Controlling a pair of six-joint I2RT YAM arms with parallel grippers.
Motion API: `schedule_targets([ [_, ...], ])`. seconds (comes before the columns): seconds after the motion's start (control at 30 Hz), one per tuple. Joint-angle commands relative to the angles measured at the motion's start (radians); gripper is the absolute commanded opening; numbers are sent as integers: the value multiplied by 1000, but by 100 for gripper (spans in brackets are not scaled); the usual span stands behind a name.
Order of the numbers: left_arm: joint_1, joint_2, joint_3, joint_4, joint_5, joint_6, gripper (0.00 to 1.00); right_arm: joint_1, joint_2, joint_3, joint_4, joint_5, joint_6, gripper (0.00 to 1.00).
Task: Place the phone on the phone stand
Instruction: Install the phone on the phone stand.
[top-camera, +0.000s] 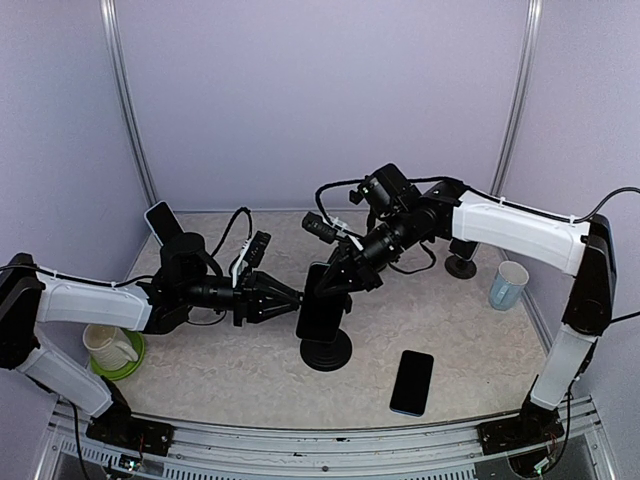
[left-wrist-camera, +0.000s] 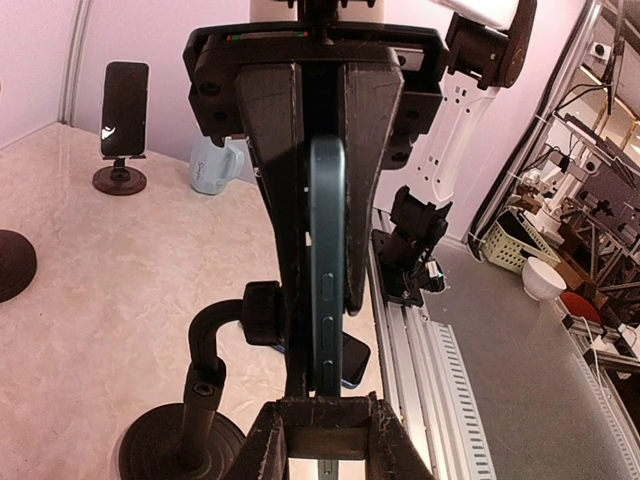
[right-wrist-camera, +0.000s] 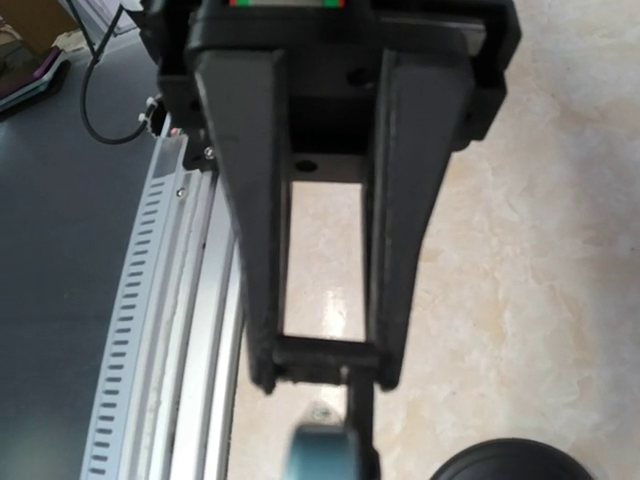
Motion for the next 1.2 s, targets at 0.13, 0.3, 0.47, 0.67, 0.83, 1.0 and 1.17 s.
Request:
schedule_targets([
  [0.13,17,-35,22,-7,72,12,5,-43,112,26,-274,197,-32,0],
  [0.3,12,-33,37,-37,54,22,5,-32,127,43,-282,200,-32,0],
  [0.47,-1,-26,74,-111,14,48,5,-21,131,59,-292,206,-33,0],
  [0.67,-15,-21,108,-173,-23,69,5,-3,137,72,-308,213,-33,0],
  [0.83,-20,-27,115,-186,-41,71,5,7,138,67,-311,215,-33,0],
  [1.0,-21,-31,122,-196,-52,72,4,16,143,65,-316,215,-33,0],
  [1.17,-24,-33,129,-200,-59,69,4,26,159,70,-324,221,-32,0],
])
